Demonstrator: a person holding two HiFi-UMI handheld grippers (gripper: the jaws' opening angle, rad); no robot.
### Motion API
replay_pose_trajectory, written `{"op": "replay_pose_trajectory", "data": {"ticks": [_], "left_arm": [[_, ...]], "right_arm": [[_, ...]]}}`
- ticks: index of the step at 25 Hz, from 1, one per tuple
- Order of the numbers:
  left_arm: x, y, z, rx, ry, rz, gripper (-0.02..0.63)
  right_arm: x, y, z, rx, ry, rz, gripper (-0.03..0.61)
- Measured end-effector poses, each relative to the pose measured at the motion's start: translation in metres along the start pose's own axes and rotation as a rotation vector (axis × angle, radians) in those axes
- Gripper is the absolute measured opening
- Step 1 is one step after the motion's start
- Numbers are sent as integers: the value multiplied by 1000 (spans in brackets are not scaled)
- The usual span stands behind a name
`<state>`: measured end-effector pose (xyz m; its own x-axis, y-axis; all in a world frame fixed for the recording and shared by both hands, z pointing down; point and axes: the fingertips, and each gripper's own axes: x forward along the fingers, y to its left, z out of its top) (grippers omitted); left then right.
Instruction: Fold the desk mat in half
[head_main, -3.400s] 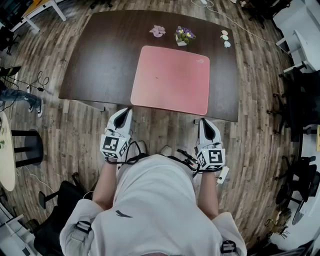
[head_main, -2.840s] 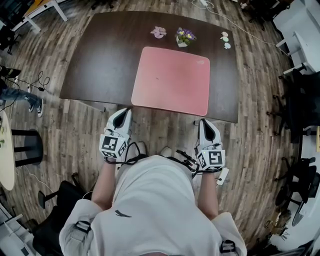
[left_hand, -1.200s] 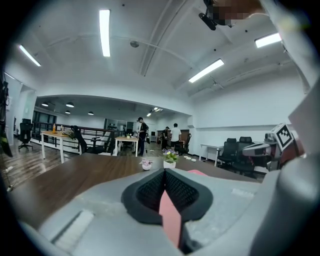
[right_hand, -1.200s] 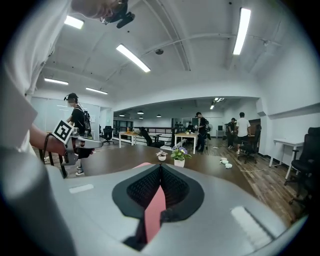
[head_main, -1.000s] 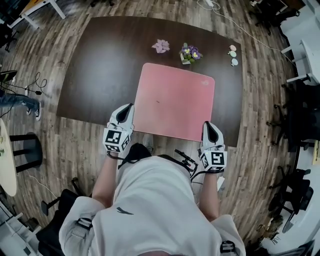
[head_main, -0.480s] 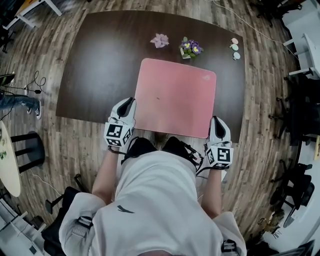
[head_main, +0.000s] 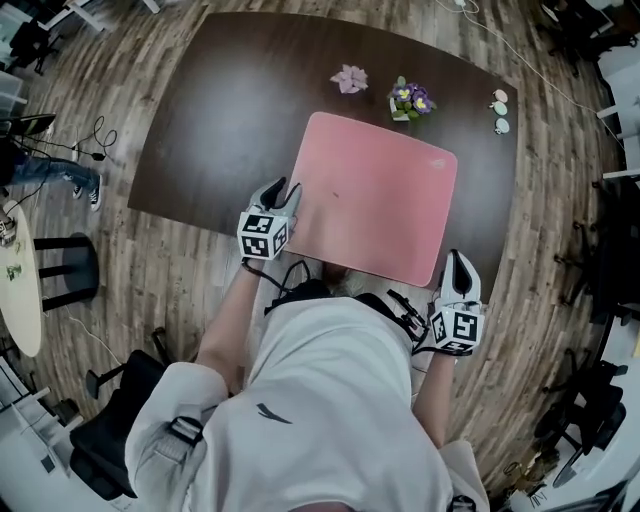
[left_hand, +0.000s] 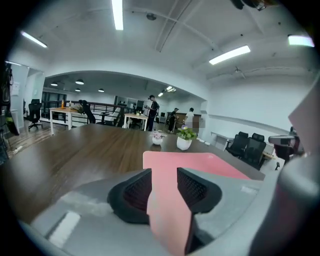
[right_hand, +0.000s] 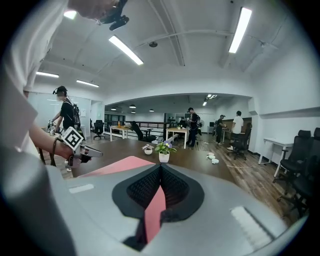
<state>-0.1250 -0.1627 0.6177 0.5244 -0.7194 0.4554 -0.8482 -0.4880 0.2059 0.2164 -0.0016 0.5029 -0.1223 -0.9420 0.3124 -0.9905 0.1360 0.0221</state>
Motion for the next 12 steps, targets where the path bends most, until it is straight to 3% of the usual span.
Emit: {"op": "replay_pose_trajectory", "data": {"ticks": [7, 12], "left_arm": [[53, 23, -53, 69, 259, 45, 229], [59, 33, -66, 47, 320, 89, 239]], "right_arm": [[-4, -13, 0, -3, 7, -29, 3], [-4, -15, 0, -2, 16, -49, 3]]}}
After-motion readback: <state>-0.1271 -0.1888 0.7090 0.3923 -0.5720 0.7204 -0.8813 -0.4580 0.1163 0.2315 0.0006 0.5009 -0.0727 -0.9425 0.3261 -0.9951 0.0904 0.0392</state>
